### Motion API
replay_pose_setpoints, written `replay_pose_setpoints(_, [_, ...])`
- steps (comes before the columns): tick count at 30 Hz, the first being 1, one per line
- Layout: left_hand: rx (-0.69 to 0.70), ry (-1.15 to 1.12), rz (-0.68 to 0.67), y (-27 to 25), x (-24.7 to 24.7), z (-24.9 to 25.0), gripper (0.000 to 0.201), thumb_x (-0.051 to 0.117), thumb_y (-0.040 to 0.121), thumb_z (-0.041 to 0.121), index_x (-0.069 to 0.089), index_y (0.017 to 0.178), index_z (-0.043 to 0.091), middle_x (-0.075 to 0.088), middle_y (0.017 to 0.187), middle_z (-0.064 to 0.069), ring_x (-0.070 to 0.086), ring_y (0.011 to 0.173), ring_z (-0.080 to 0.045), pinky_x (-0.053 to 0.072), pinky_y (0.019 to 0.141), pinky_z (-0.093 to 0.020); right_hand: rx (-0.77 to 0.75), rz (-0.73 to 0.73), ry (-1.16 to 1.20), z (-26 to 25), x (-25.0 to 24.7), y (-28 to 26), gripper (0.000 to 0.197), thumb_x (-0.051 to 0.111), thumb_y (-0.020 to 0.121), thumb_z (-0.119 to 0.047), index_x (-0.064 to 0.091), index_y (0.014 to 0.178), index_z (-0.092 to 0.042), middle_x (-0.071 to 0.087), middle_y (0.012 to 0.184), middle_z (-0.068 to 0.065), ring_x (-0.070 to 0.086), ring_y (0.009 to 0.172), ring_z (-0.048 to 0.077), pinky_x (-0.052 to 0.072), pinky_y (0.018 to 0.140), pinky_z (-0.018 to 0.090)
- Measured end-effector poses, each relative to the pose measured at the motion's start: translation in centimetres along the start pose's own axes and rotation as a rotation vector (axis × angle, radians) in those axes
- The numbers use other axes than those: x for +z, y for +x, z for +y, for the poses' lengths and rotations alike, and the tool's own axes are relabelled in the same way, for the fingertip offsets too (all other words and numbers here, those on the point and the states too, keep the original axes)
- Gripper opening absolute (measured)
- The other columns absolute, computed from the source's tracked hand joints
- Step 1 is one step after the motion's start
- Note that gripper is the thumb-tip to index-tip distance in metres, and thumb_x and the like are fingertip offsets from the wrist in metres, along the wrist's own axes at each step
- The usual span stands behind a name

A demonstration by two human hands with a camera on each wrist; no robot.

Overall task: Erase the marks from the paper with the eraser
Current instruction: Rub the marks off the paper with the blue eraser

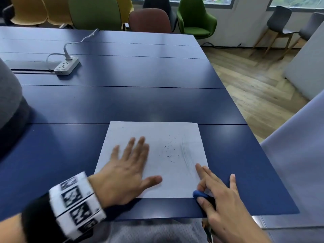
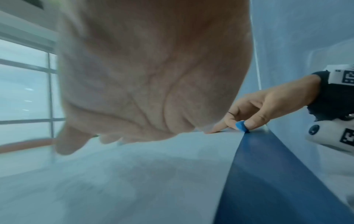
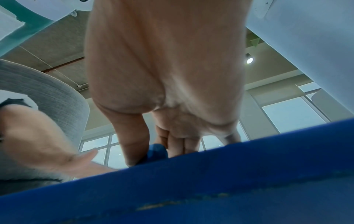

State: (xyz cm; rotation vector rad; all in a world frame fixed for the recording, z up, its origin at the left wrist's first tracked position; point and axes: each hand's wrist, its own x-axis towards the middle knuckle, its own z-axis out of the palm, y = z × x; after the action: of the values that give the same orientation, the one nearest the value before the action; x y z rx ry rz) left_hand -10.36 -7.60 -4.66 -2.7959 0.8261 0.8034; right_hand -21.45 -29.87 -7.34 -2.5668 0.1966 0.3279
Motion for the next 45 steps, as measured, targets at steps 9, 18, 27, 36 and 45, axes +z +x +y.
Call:
replay_pose_setpoints(9, [0.361, 0.212, 0.091, 8.5, -2.2, 6.5, 0.086, 0.014, 0.094, 0.069, -0.017, 0.154, 0.017, -0.028, 0.159, -0.003, -0.027, 0.145, -0.020, -0.010, 0.118, -0.050, -0.024, -0.002, -0.030, -0.7, -0.2, -0.2, 0.045, 0.053, 0.095, -0.023, 0.038, 0.135, -0.038, -0.003, 0.136, -0.049, -0.018, 0.110, -0.042, -0.022, 0.116, 0.038])
replay_pose_setpoints(18, [0.068, -0.003, -0.050, 6.9, -1.9, 1.3, 0.095, 0.000, 0.082, 0.081, -0.025, 0.150, 0.019, -0.038, 0.153, 0.004, -0.032, 0.142, -0.014, -0.014, 0.114, -0.058, 0.013, -0.020, -0.003, -0.5, 0.1, 0.1, 0.084, 0.032, 0.073, -0.040, -0.017, 0.141, -0.037, 0.015, 0.132, -0.040, -0.018, 0.116, -0.039, -0.026, 0.114, 0.036])
replay_pose_setpoints(27, [0.285, 0.068, 0.010, 8.0, -3.4, 4.7, 0.081, 0.009, 0.093, 0.069, -0.022, 0.152, 0.022, -0.035, 0.155, -0.002, -0.032, 0.143, -0.020, -0.013, 0.118, -0.050, 0.033, -0.009, -0.007, -0.6, 0.2, 0.2, 0.085, 0.034, 0.073, -0.039, -0.006, 0.148, -0.039, 0.035, 0.121, -0.040, -0.015, 0.118, -0.039, -0.022, 0.117, 0.041])
replay_pose_setpoints(36, [-0.028, -0.059, -0.082, 7.2, -2.7, 1.2, 0.090, 0.009, 0.090, 0.075, -0.026, 0.150, 0.018, -0.040, 0.152, 0.004, -0.031, 0.143, -0.017, -0.011, 0.112, -0.064, 0.013, 0.013, 0.045, -0.6, 0.2, -0.1, 0.085, 0.037, 0.074, -0.038, 0.000, 0.151, -0.035, 0.018, 0.124, -0.053, -0.013, 0.117, -0.040, -0.028, 0.111, 0.033])
replay_pose_setpoints(45, [0.265, 0.068, 0.003, 9.1, -3.8, 5.3, 0.081, 0.012, 0.095, 0.069, -0.019, 0.153, 0.023, -0.032, 0.157, 0.001, -0.030, 0.144, -0.019, -0.013, 0.117, -0.053, 0.031, 0.023, -0.012, -0.5, 0.4, 0.1, 0.079, 0.043, 0.083, -0.039, 0.000, 0.150, -0.041, 0.038, 0.118, -0.047, -0.015, 0.115, -0.041, -0.023, 0.116, 0.039])
